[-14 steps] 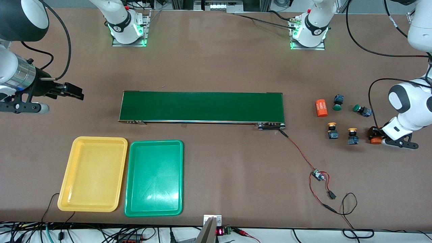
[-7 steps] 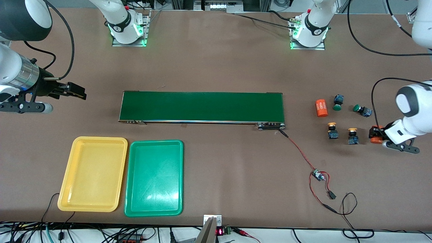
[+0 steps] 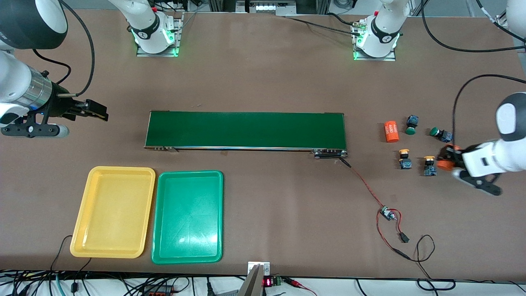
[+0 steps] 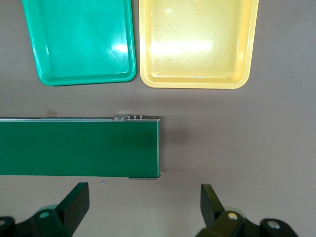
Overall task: Sort buttons by color to trays
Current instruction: 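Carry the orange battery with the left gripper onto the conveyor belt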
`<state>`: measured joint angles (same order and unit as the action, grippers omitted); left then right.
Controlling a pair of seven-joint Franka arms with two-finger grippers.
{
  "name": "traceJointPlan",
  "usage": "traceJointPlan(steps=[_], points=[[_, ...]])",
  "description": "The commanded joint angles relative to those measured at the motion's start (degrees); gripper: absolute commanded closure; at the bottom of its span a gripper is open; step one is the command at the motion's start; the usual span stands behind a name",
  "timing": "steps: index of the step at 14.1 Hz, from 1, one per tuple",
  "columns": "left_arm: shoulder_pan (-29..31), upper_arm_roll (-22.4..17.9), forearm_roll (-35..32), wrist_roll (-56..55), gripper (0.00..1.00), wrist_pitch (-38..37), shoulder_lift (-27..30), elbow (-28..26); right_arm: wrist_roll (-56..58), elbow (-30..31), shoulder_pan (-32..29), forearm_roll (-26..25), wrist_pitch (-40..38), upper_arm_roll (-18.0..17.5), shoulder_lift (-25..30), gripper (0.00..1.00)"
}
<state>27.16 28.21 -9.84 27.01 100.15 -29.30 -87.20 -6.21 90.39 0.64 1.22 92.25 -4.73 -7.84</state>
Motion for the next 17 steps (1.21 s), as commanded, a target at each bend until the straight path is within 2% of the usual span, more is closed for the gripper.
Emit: traceJointPlan(steps=[1,2,6,8,11,17], points=[[-1.6,8.4,-0.4,0.7,0.79,-2.6,-2.2,-0.4,-0.6,0.7,0.2,0.7,0.3,0.0,0.6,0.00],[-4.4,9.7,-0.5,0.7,0.79,-2.6,-3.2,-0.4,-0.6,0.8,0.2,0.7,0.3,0.1,0.6,0.00],[-18.2,9.7,-1.1,5.8,0.80,-0.1,-3.7,-2.1,-0.7,0.7,0.2,0.7,0.3,0.0,0.5,0.00],[-19.2,11.1,-0.8,14.6,0.80,7.6,-3.6,-7.4,-0.6,0.7,0.0,0.7,0.5,0.1,0.5,0.00],[-19.5,13.3,-1.0,21.0,0.80,18.3,-3.8,-15.6,-0.7,0.7,0.1,0.7,0.6,0.1,0.5,0.00],[-20.4,13.7,-3.5,26.3,0.79,21.5,-3.6,-19.5,-0.7,0.7,0.0,0.7,0.6,0.1,0.5,0.00]])
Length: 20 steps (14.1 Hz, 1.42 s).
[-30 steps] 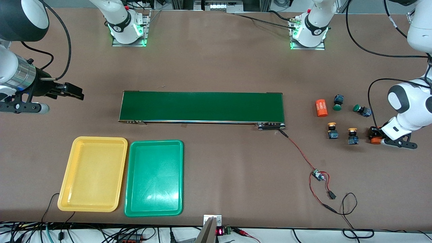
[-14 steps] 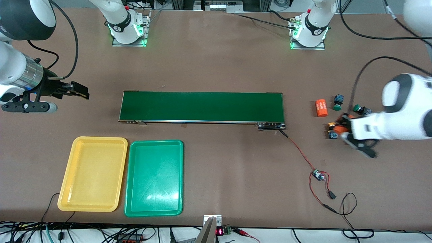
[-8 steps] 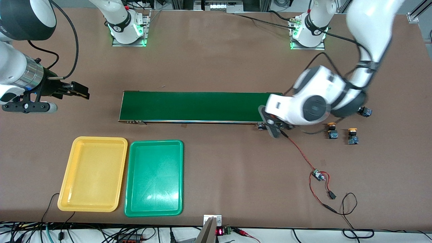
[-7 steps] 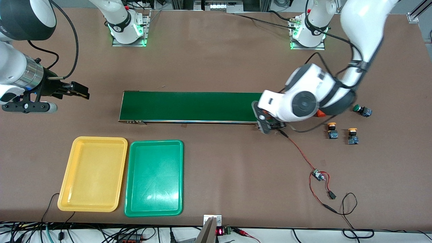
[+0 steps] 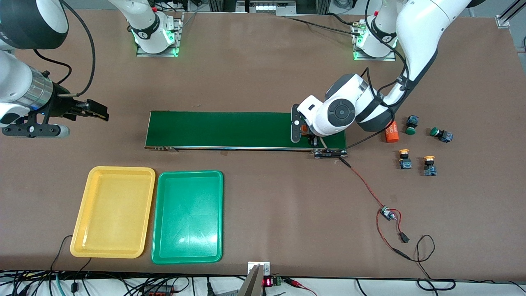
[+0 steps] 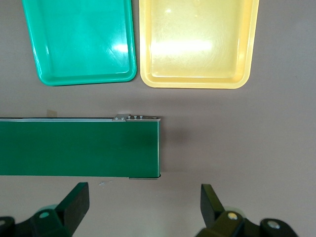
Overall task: Sort buttons by color to trays
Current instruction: 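Carry the orange battery with the left gripper onto the conveyor belt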
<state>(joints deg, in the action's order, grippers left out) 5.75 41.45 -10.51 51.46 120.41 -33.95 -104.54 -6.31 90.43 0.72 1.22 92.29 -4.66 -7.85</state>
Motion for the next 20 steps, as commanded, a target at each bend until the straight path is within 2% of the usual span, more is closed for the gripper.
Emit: traceJointPlan(steps=[1,2,3,7,9,11,13,17,20], points=[[1.2,0.5,-3.2,1.2,0.67,1.2,1.1,-2.8,-0.6,0.6,-0.1,0.7,0.5,0.0,0.6,0.00],[1.3,0.5,-3.3,0.7,0.49,1.2,0.9,-2.8,-0.6,0.6,-0.1,0.7,0.5,0.0,0.6,0.00],[1.1,0.5,-4.0,0.8,0.00,1.2,1.2,-2.8,-0.6,0.6,-0.1,0.8,0.5,0.0,0.6,0.00],[1.5,0.9,-4.4,0.5,0.00,0.4,2.9,-0.9,-0.6,0.6,-0.1,0.8,0.6,0.0,0.5,0.00],[1.5,0.9,-3.6,-1.8,0.00,-5.4,4.2,2.5,-0.6,0.6,-0.1,1.2,0.6,0.0,0.5,0.00],[1.7,0.7,-3.5,-11.2,0.00,-13.9,4.9,7.8,-0.6,0.6,-0.1,1.3,0.6,0.0,0.5,0.00],[4.4,0.6,-3.4,-21.6,0.00,-20.2,4.8,12.2,-0.6,0.6,-0.1,1.3,0.6,0.0,0.5,0.00],[9.4,0.2,-3.5,-37.7,0.00,-21.8,4.7,16.7,-0.6,0.6,-0.1,1.4,0.6,0.0,0.5,0.00],[10.9,-0.8,-4.9,-49.9,0.00,-29.4,4.5,22.8,-0.6,0.6,-0.1,1.4,0.6,0.0,0.5,0.00]])
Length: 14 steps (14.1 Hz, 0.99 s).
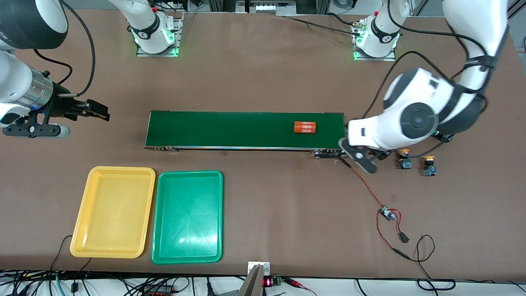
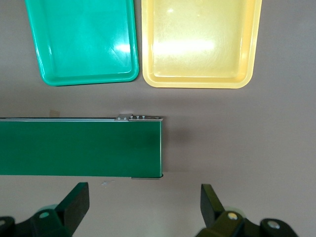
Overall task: Sort buttons by color to trays
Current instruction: 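Return the left gripper and grasp a yellow-cap button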
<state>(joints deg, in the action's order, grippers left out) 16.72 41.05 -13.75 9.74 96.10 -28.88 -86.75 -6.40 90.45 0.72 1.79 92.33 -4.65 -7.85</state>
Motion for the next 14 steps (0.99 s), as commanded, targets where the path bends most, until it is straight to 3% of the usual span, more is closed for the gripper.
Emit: traceJointPlan(steps=[1,4,7,9,12,14], points=[[-0.2,-1.7,-2.7,-13.5,0.00,-6.4,-0.7,6.3,-0.5,0.6,-0.1,0.9,0.6,0.0,0.5,0.00],[0.9,-5.4,-2.8,-19.8,0.00,-6.9,-0.7,8.0,-0.5,0.6,-0.1,0.9,0.6,0.0,0.5,0.00],[-2.0,-17.7,-0.3,-19.0,0.00,-1.6,1.5,7.4,-0.5,0.6,-0.1,0.9,0.6,0.0,0.5,0.00],[-5.9,-26.1,2.0,-18.0,0.00,1.2,2.9,3.6,-0.5,0.6,-0.1,0.9,0.6,0.0,0.5,0.00],[-6.0,-27.9,2.2,-16.9,0.00,2.6,1.4,0.1,-0.5,0.6,-0.1,0.9,0.6,0.0,0.5,0.00],[-7.8,-32.2,3.2,-16.7,0.00,12.0,3.8,-8.4,-0.5,0.6,-0.1,0.9,0.6,0.0,0.5,0.00]])
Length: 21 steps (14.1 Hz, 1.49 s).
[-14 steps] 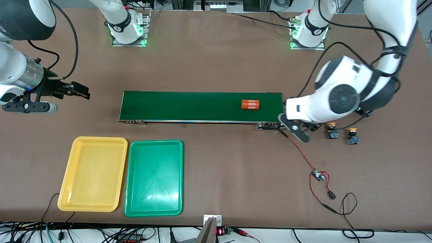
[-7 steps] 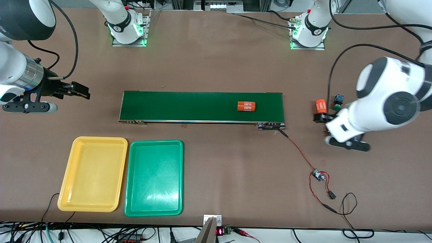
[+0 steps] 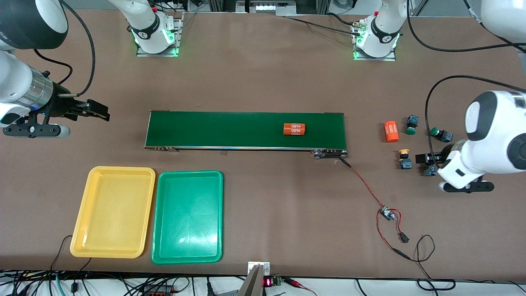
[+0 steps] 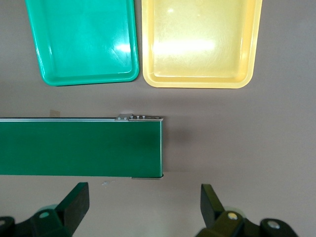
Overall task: Sort buttons by color to trays
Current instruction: 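Return the left gripper and grasp a yellow-cap button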
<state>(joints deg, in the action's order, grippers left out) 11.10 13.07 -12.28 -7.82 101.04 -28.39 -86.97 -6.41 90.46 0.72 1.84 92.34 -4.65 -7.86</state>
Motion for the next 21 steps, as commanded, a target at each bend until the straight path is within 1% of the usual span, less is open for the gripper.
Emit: traceJointPlan(steps=[1,2,3,4,6,7,8,10,11,12,13,14,15,16,17,19,21], points=[[-2.9,-5.8,3.7,1.0,0.00,11.9,4.9,-13.3,-0.5,0.6,-0.1,0.9,0.6,0.0,0.5,0.00],[-3.1,-6.3,4.9,2.4,0.00,15.2,5.6,-16.7,-0.5,0.5,-0.1,0.9,0.6,0.0,0.5,0.00],[-3.0,-6.6,4.9,4.7,0.00,19.1,5.2,-19.4,-0.4,0.6,-0.1,0.9,0.6,0.0,0.5,0.00],[-2.6,-7.7,5.0,6.7,0.00,22.2,4.1,-20.8,-0.4,0.6,-0.1,0.9,0.6,0.0,0.5,0.00],[-2.2,-8.0,6.1,8.0,0.01,25.1,1.8,-22.6,-0.5,0.6,-0.2,0.9,0.6,0.0,0.5,0.00],[-2.1,-8.0,9.5,8.1,0.03,25.8,1.2,-23.9,-0.5,0.6,-0.2,0.9,0.6,0.0,0.4,0.00],[-2.1,-8.0,11.4,8.2,0.03,27.5,0.6,-25.3,-0.4,0.6,-0.2,0.9,0.6,0.0,0.5,0.00],[-2.1,-8.1,11.4,9.9,0.05,33.7,-2.1,-25.9,-0.4,0.5,-0.2,0.9,0.6,0.0,0.4,0.00],[-2.1,-8.6,11.4,11.6,0.09,36.2,-3.4,-25.9,-0.4,0.6,-0.2,0.9,0.5,0.0,0.4,0.00],[-2.1,-8.9,11.4,12.5,0.19,37.2,-3.5,-25.9,-0.4,0.6,-0.2,0.9,0.5,0.0,0.4,0.00],[-2.1,-8.9,11.4,12.6,0.42,37.2,-3.3,-25.8,-0.4,0.6,-0.1,0.9,0.6,0.0,0.4,0.00],[-2.1,-8.9,11.4,12.6,0.60,37.0,-3.3,-25.6,-0.4,0.6,-0.1,0.9,0.6,0.0,0.3,0.00],[-2.1,-8.9,11.4,12.6,0.71,37.0,-3.1,-25.4,-0.4,0.6,-0.1,0.9,0.5,0.0,0.3,0.00],[-2.1,-8.9,11.4,12.5,0.79,36.8,-2.6,-25.2,-0.4,0.6,-0.1,0.9,0.4,0.0,0.3,0.00],[-2.2,-8.8,11.4,12.2,0.82,36.3,-1.6,-24.9,-0.4,0.6,-0.1,0.9,0.4,0.0,0.3,0.00],[-2.6,-7.4,11.4,11.8,0.83,33.1,0.7,-23.7,-0.4,0.6,-0.1,0.9,0.4,0.0,0.3,0.00],[-3.1,-3.2,11.8,10.6,0.83,26.0,1.1,-18.5,-0.4,0.6,-0.1,0.9,0.4,0.0,0.1,0.00]])
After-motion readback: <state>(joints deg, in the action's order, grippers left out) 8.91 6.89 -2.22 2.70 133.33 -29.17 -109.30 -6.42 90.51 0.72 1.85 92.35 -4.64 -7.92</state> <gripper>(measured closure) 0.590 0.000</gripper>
